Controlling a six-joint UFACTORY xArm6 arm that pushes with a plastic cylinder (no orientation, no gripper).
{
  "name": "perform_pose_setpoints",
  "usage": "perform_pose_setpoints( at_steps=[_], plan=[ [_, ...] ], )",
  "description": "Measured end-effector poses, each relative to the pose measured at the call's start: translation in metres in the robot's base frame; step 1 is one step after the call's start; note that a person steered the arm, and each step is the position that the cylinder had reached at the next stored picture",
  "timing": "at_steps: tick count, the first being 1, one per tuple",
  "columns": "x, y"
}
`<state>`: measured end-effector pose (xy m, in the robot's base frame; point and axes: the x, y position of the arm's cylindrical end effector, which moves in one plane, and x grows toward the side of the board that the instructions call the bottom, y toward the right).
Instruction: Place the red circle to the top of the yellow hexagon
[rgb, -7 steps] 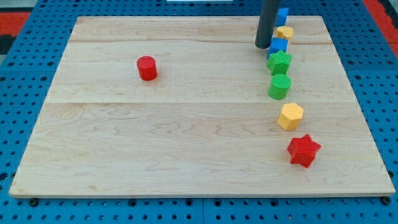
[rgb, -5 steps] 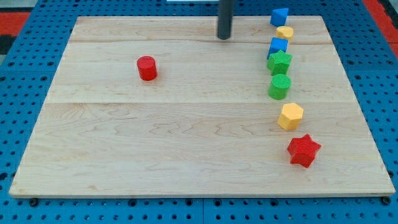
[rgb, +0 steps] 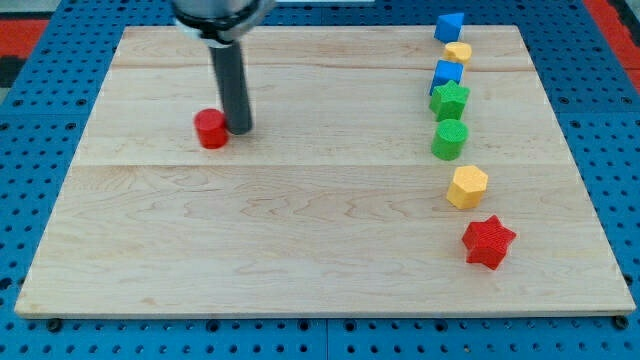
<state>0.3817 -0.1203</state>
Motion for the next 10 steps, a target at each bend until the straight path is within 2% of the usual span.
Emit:
perform_pose_setpoints(
  at_steps=[3, 5, 6, 7, 8, 10],
  plan=[
    [-0.013, -0.029],
    [-0.013, -0.029],
    [-0.026, -0.033],
    [-0.043, -0.064],
    [0.0, -0.07],
    [0.071, -0.032]
  ],
)
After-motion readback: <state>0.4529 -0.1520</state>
